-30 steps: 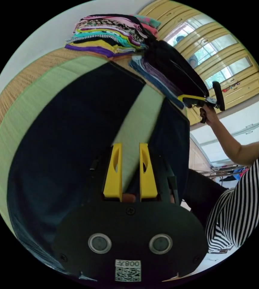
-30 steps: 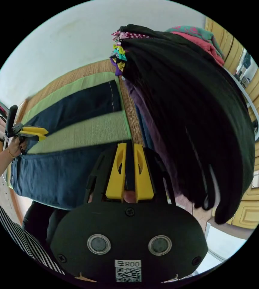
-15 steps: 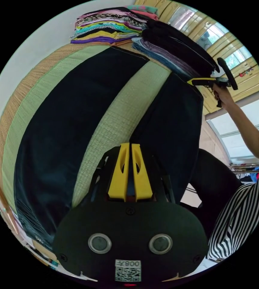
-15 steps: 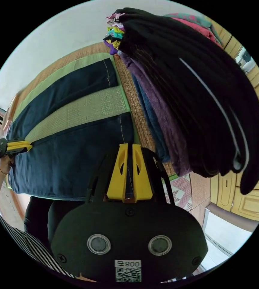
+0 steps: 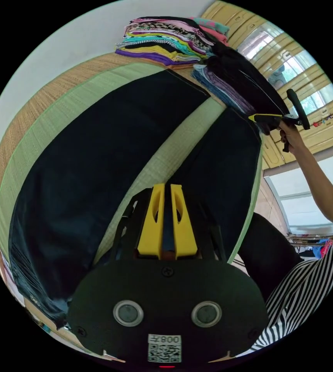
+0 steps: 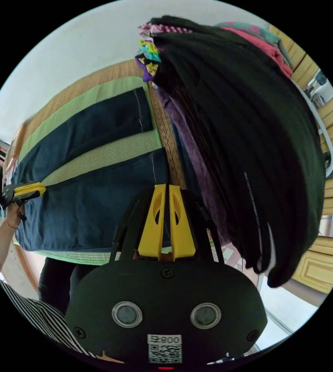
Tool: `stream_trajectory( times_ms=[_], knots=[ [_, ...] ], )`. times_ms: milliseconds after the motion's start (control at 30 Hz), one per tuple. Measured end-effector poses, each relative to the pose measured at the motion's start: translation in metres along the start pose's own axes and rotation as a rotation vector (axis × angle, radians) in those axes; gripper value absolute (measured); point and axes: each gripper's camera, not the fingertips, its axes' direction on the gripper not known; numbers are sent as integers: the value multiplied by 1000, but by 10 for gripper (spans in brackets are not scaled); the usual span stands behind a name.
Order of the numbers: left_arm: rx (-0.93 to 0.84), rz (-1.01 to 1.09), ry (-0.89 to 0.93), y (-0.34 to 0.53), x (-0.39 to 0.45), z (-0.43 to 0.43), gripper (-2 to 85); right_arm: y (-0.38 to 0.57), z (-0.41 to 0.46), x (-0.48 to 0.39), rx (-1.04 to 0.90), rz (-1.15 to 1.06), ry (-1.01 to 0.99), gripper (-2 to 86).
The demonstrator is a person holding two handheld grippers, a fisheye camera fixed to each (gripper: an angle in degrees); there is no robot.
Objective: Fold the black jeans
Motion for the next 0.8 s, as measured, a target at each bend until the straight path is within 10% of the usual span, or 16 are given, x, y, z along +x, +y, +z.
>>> stream_trajectory(
  times_ms=[500, 800],
  knots=[
    [84, -567, -180, 290, -65, -61, 5, 32, -66, -318, -79, -623, -390, -5],
    [154, -784, -67, 431, -107, -55, 3, 44, -92, -441, -190, -728, -253, -4]
  ],
)
